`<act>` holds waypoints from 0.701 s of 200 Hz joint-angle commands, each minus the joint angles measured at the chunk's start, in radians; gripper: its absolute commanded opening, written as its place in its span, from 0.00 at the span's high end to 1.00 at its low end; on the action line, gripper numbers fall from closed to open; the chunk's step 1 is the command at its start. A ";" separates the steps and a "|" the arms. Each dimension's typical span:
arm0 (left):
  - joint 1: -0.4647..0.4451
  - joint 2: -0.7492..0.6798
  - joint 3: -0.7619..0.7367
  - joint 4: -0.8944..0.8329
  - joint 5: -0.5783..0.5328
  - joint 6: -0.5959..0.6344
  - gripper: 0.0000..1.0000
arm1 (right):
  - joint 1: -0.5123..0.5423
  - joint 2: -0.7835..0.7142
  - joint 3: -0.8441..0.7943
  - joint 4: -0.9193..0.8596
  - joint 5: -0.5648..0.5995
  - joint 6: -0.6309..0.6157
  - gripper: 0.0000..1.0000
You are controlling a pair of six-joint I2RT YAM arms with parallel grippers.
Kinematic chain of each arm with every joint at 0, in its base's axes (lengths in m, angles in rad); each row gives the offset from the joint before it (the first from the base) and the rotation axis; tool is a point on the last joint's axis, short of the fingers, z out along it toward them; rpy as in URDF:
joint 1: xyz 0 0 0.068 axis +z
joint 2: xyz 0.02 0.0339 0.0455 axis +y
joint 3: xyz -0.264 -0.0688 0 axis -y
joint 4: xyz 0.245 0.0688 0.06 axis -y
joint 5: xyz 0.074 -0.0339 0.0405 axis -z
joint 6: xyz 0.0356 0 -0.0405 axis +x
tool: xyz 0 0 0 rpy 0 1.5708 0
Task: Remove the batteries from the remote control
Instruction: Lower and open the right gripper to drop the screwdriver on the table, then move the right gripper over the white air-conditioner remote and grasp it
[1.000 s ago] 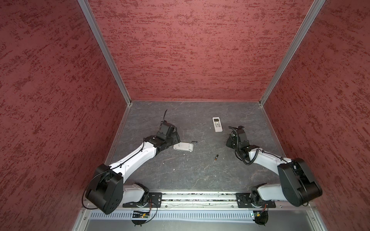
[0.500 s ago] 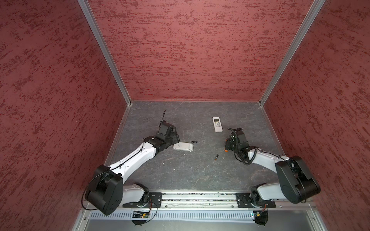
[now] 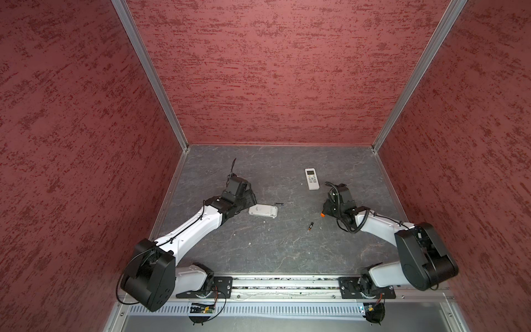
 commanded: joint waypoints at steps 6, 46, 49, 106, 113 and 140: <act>0.014 0.010 0.025 0.045 0.043 0.019 0.28 | -0.005 0.035 0.189 -0.082 -0.019 -0.108 0.41; 0.015 0.086 0.074 0.083 0.097 0.044 0.26 | -0.008 0.257 0.454 -0.120 -0.033 -0.216 0.24; 0.015 0.089 0.075 0.085 0.099 0.045 0.26 | -0.008 0.271 0.468 -0.124 -0.035 -0.219 0.23; 0.019 0.107 0.074 0.113 0.116 0.048 0.26 | -0.013 0.527 0.696 -0.221 0.008 -0.273 0.01; 0.020 0.108 0.069 0.118 0.117 0.044 0.26 | -0.013 0.543 0.703 -0.228 0.009 -0.279 0.01; 0.020 0.108 0.051 0.135 0.123 0.031 0.26 | -0.018 0.571 0.706 -0.233 0.025 -0.285 0.01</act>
